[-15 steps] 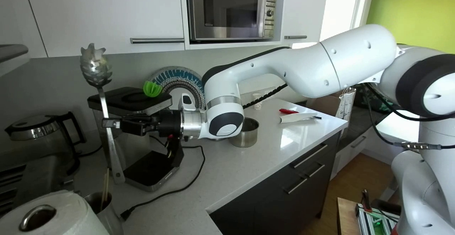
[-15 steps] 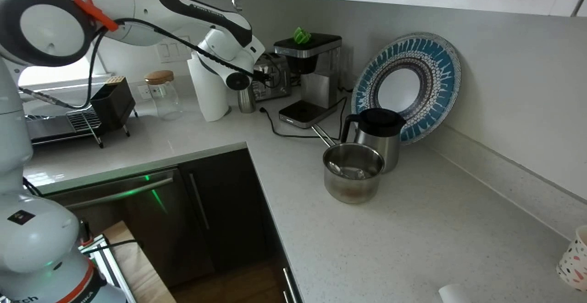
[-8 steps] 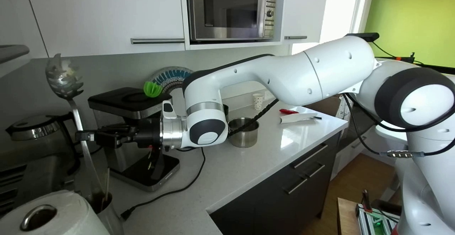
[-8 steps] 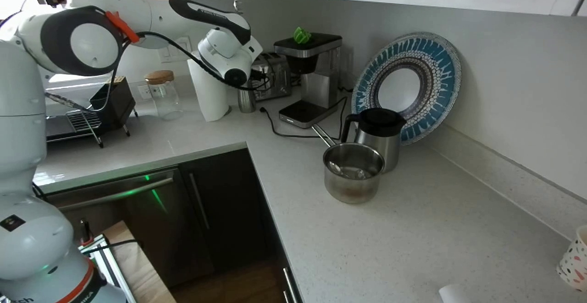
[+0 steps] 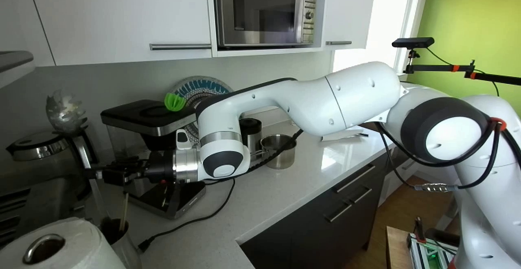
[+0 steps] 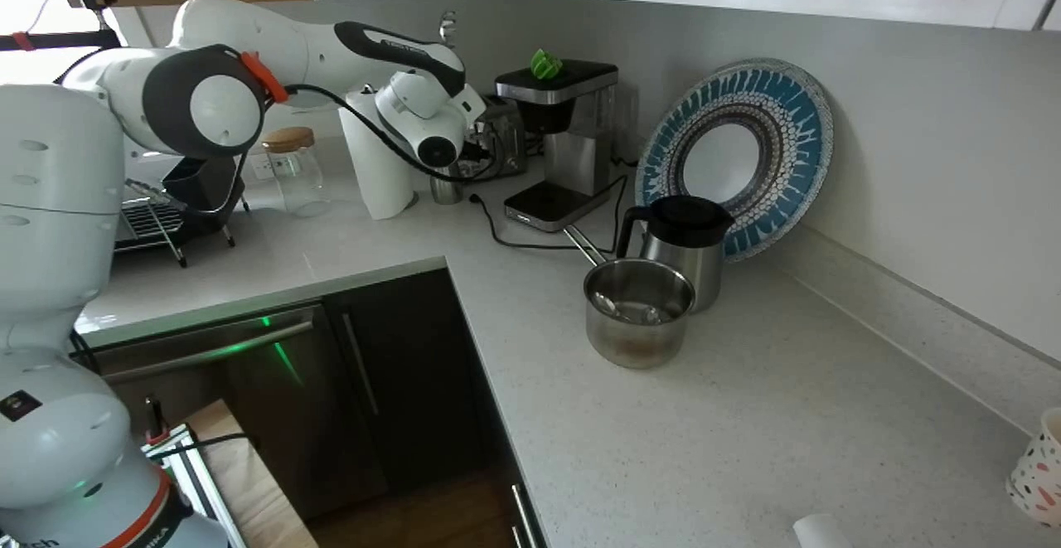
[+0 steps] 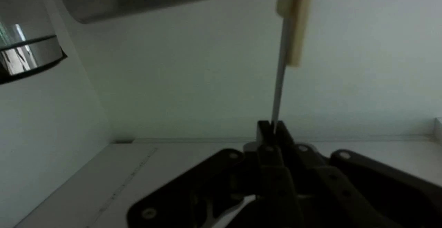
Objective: Pick up the steel pasta server from the table and put it cocktail shaker near the paper towel roll
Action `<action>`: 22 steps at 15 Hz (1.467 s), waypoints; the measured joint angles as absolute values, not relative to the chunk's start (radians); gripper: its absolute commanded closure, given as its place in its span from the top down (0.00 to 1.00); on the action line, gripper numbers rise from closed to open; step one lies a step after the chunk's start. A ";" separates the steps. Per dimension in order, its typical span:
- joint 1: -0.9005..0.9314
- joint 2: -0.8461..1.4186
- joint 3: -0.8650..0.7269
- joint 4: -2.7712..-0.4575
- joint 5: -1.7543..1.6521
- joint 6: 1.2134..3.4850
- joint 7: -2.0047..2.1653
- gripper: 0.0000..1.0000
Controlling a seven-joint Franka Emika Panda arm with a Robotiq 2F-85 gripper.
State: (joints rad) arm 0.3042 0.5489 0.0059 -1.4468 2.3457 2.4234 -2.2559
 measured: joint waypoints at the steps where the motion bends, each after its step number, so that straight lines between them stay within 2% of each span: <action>1: 0.304 0.560 0.008 -1.436 2.337 2.441 -2.248 0.01; 13: 0.307 0.612 0.052 -1.385 2.094 2.478 -2.028 0.01; 22: 0.305 0.571 0.059 -1.471 1.942 2.487 -1.993 0.01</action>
